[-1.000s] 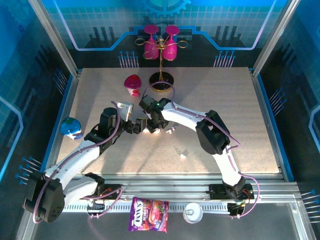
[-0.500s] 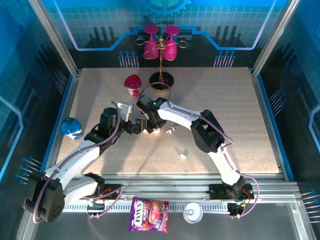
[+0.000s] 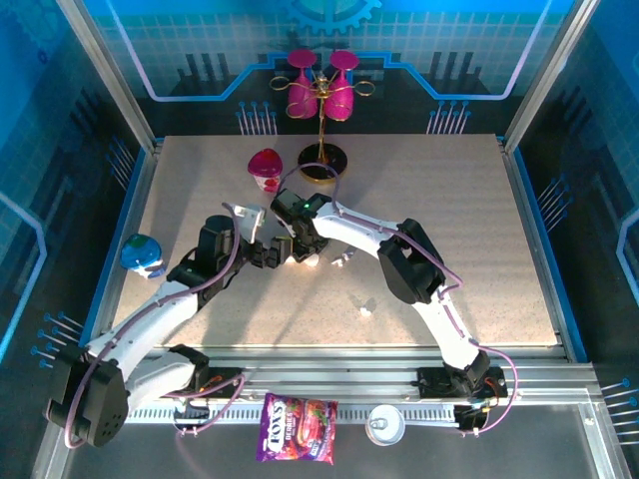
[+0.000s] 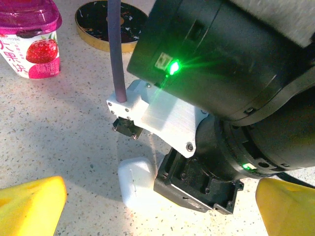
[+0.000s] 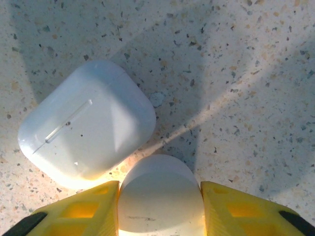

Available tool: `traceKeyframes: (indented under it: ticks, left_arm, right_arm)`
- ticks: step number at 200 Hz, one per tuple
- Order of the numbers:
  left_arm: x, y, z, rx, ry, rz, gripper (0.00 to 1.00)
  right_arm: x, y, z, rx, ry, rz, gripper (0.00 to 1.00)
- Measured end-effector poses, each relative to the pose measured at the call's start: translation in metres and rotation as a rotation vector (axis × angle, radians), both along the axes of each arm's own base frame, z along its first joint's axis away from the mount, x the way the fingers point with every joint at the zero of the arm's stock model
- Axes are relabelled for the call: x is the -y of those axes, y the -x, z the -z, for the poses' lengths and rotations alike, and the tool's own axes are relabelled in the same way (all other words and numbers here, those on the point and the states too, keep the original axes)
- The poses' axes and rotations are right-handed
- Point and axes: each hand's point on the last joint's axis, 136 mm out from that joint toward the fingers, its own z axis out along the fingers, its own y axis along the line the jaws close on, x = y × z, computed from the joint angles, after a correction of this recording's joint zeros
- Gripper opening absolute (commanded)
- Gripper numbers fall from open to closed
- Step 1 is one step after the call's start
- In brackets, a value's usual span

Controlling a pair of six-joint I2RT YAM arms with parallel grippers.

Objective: Insert wireless bluetooth earbuds into charging case

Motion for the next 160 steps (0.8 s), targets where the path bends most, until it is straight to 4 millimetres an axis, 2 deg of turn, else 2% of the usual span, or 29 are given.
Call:
traceKeyframes:
  ticks: [18, 49, 71, 97, 115, 133, 160]
  left_arm:
    - [0.003, 0.0, -0.005, 0.029, 0.007, 0.005, 0.99]
    - [0.015, 0.003, -0.012, 0.101, 0.017, 0.026, 0.99]
    - [0.028, 0.005, -0.02, 0.175, 0.023, 0.046, 0.99]
    - [0.055, 0.005, -0.025, 0.263, 0.011, 0.107, 0.99]
    - [0.074, 0.002, -0.019, 0.289, 0.008, 0.132, 0.99]
    - [0.094, -0.001, -0.004, 0.274, 0.015, 0.139, 0.99]
    - [0.126, -0.007, 0.006, 0.259, 0.068, 0.137, 0.99]
  right_arm:
    - [0.004, 0.002, -0.002, -0.002, -0.024, 0.016, 0.39]
    - [0.025, 0.002, -0.011, -0.021, -0.076, 0.081, 0.39]
    - [0.044, -0.003, -0.033, -0.007, -0.154, 0.149, 0.39]
    - [0.065, -0.012, -0.066, 0.031, -0.281, 0.238, 0.39]
    - [0.08, -0.017, -0.087, 0.058, -0.377, 0.301, 0.39]
    - [0.096, -0.022, -0.106, 0.086, -0.471, 0.363, 0.38]
    - [0.113, -0.023, -0.124, 0.114, -0.59, 0.444, 0.38]
